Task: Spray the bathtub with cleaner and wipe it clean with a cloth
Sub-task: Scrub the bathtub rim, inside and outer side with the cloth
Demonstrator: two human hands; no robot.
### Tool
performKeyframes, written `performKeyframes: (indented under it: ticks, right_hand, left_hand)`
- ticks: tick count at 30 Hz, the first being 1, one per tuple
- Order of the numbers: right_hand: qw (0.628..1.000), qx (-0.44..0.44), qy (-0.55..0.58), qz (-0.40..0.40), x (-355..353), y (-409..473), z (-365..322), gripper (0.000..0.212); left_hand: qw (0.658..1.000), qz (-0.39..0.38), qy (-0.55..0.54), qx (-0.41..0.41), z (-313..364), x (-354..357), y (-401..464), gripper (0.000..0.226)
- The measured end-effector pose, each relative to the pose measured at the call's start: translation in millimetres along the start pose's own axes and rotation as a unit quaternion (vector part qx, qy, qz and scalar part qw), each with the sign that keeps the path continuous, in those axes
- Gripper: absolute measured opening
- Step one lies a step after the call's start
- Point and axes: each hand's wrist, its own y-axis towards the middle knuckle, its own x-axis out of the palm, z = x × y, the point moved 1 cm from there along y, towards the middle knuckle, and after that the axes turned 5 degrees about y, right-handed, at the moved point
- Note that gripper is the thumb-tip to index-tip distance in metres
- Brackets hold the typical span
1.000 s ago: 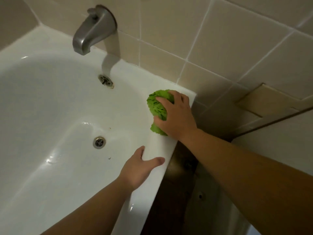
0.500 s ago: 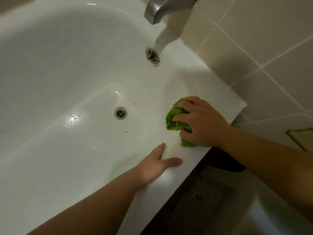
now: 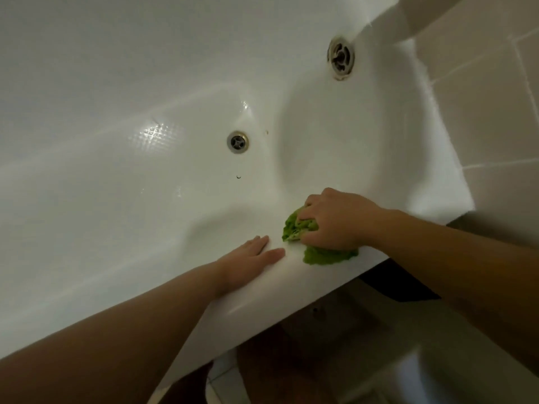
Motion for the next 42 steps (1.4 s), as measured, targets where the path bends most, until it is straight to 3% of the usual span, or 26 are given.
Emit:
performKeyframes:
  ticks: [6,9,12,17,22,25,29,35,42]
  right_hand:
    - [0.992,0.092,-0.055,-0.071,-5,57,8,0.072]
    - [0.994,0.055,0.002,-0.089,6,56,-3,0.079]
    - [0.995,0.027,0.015,-0.100,-3,40,8,0.069]
    - [0.986,0.116,-0.062,-0.104,0,92,14,0.082]
    - [0.992,0.032,0.008,-0.125,18,85,-9,0.069]
    - [0.992,0.060,0.013,-0.114,13,82,11,0.065]
    - [0.985,0.130,-0.021,-0.113,22,121,-4,0.081]
    - [0.989,0.029,0.059,-0.132,24,91,-14,0.060]
    - [0.985,0.105,-0.045,-0.129,32,153,4,0.067]
  left_hand:
    - [0.999,0.013,0.016,-0.044,-15,0,10,0.080]
    - [0.998,0.013,0.023,-0.056,-20,1,14,0.079]
    - [0.998,0.013,0.029,-0.057,-30,0,18,0.076]
    - [0.997,0.016,0.031,-0.061,-46,-1,27,0.077]
    - [0.997,0.013,0.044,-0.057,-56,-4,40,0.074]
    - [0.997,0.014,0.055,-0.050,-61,-6,41,0.068]
    - [0.996,0.027,0.039,-0.072,-70,-5,49,0.077]
    - [0.996,0.029,0.037,-0.081,-82,-8,51,0.073]
    - [0.996,0.034,0.029,-0.080,-89,-10,55,0.073]
